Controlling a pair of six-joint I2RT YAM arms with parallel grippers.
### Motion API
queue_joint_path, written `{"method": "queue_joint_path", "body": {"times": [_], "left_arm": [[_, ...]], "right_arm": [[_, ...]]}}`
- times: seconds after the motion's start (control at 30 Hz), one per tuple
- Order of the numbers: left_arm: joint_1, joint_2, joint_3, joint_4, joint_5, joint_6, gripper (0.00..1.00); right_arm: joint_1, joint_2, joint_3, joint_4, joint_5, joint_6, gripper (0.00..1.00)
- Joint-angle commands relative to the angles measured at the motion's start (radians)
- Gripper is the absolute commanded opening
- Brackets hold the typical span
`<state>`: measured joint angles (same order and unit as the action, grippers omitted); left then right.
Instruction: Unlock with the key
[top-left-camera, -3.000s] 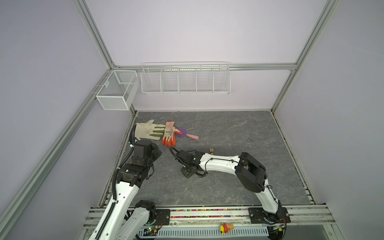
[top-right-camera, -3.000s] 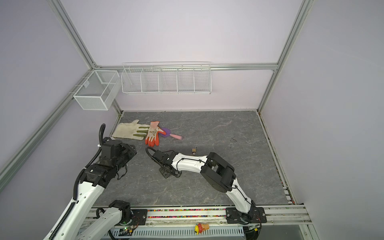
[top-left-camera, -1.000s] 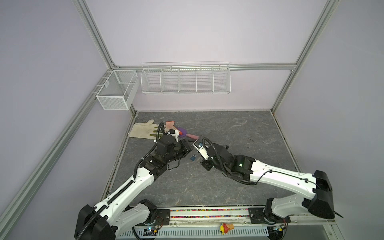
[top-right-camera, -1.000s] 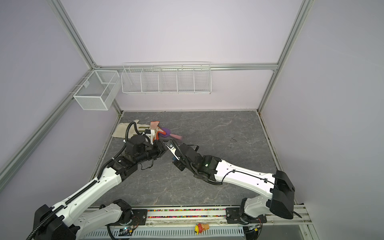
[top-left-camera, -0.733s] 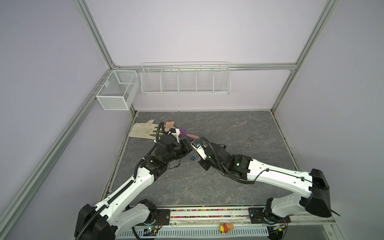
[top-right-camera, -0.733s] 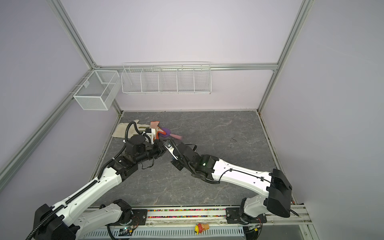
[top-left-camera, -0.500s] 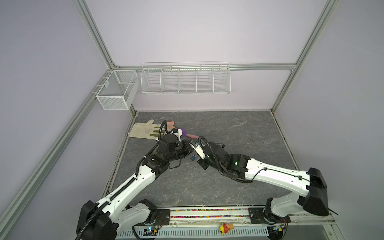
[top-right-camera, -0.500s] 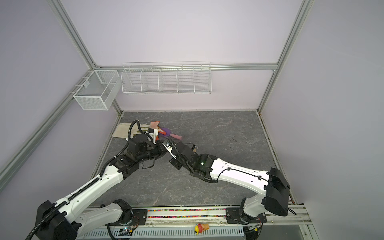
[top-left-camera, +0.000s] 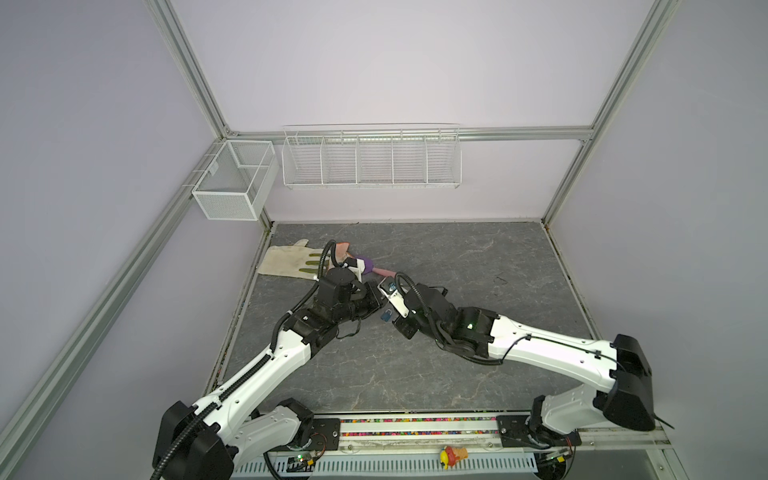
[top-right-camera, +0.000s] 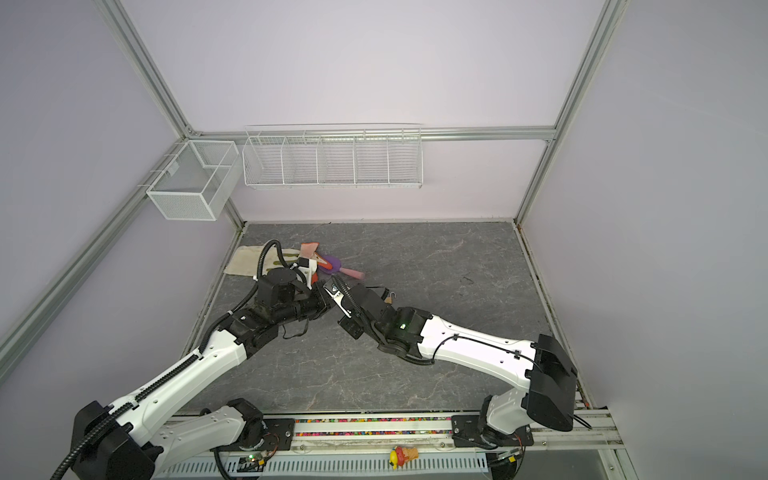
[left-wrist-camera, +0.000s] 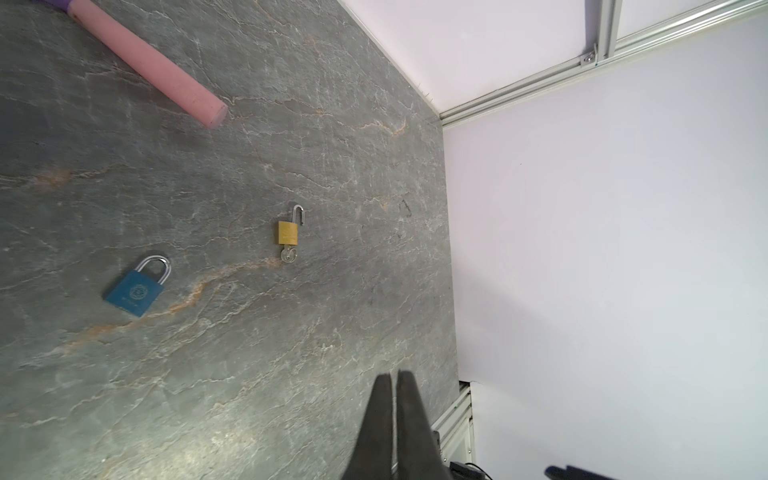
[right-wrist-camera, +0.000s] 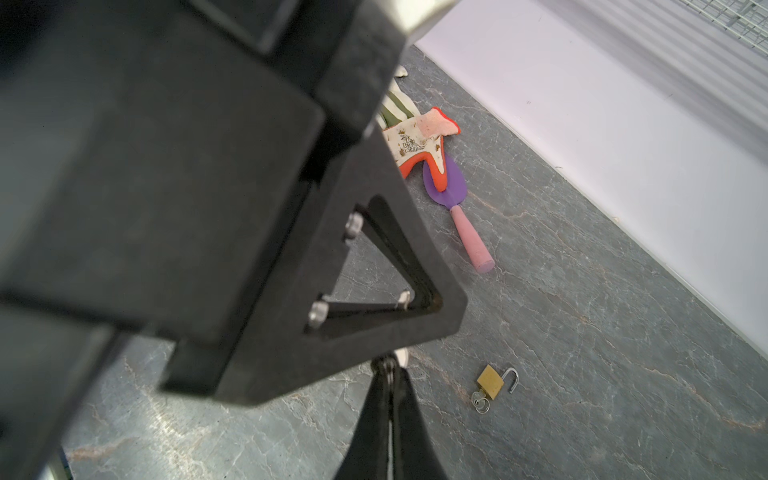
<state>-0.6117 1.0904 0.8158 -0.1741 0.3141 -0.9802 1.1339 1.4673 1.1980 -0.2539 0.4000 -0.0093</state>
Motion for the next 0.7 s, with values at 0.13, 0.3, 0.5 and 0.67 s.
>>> {"method": "queue_joint_path", "body": {"times": [0.13, 0.3, 0.5, 0.67], "left_arm": [[-0.005, -0.006, 0.032, -0.018, -0.005, 0.019, 0.0], [-0.005, -0.004, 0.048, -0.007, -0.025, 0.058, 0.0], [0.002, -0.002, 0.084, 0.052, -0.07, 0.216, 0.0], [0.011, -0.003, 0.112, 0.161, -0.038, 0.383, 0.0]], "right_arm": [[-0.001, 0.011, 0.036, -0.013, 0.009, -0.022, 0.08], [-0.001, -0.01, 0.041, -0.038, 0.009, -0.007, 0.3], [-0.033, -0.12, 0.021, -0.094, -0.098, 0.08, 0.49], [-0.171, -0.184, 0.044, -0.16, -0.437, 0.234, 0.54]]}}
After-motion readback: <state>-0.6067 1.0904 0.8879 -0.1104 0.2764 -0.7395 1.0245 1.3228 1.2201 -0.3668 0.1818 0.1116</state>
